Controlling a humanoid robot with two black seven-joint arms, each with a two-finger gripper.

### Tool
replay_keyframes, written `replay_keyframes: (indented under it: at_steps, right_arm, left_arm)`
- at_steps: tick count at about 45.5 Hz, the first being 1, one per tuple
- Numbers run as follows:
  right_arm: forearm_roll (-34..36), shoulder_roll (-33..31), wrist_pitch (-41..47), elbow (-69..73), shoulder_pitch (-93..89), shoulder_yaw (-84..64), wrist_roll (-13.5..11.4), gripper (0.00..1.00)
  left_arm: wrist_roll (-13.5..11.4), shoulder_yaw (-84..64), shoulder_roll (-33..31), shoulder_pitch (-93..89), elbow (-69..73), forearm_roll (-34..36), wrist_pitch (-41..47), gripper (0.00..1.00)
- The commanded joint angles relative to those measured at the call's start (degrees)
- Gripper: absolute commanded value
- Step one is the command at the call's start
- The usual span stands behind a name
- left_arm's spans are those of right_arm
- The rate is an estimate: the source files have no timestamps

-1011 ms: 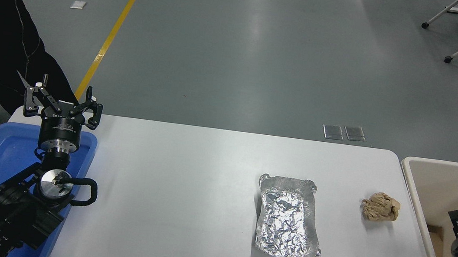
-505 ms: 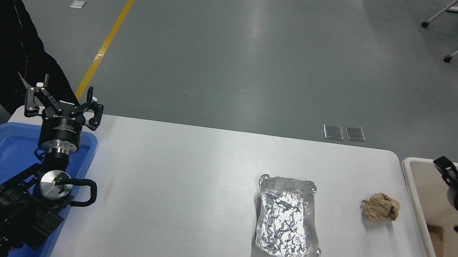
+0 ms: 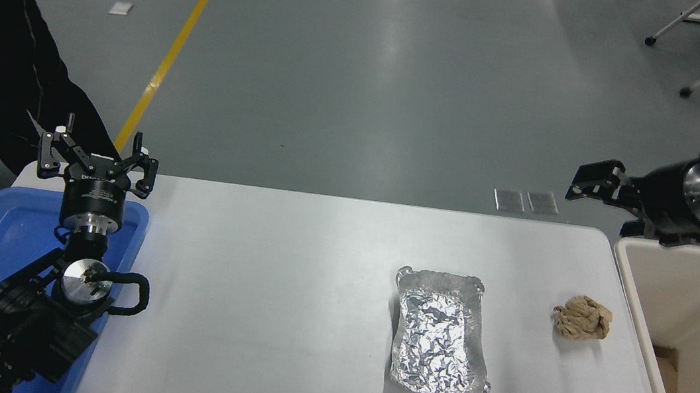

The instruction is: Pick up foil plate and place in dustbin

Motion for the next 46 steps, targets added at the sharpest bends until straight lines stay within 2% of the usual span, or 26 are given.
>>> replay_keyframes:
  at_steps: [1, 5, 15, 32, 39, 46]
  right_arm:
    - [-2.7, 0.0, 13.6, 12.4, 14.9, -3.2, -0.1, 1.0]
    - [-2.6, -0.1, 18.7, 13.5, 19.7, -3.4, -0.4, 1.0]
    - [-2.7, 0.0, 18.7, 13.5, 27.4, -3.4, -0.7, 1.0]
    - [-2.6, 1.5, 18.7, 13.2, 22.2, -3.6, -1.7, 1.0]
    - [-1.9, 3.4, 8.6, 11.1, 12.4, -3.5, -3.6, 1.0]
    - [-1.7, 5.8, -0.2, 7.4, 1.3, -2.5, -3.7, 1.0]
  left_arm:
    - [0.1, 0.0, 0.0, 0.0, -0.1, 0.0, -0.1, 0.99]
    - [0.1, 0.0, 0.0, 0.0, 0.0, 0.0, 0.0, 0.99]
    - [0.1, 0.0, 0.0, 0.0, -0.1, 0.0, 0.0, 0.99]
    - [0.1, 0.0, 0.0, 0.0, 0.0, 0.0, 0.0, 0.99]
    - [0.1, 0.0, 0.0, 0.0, -0.1, 0.0, 0.0, 0.99]
    - [0.1, 0.0, 0.0, 0.0, -0.1, 0.0, 0.0, 0.99]
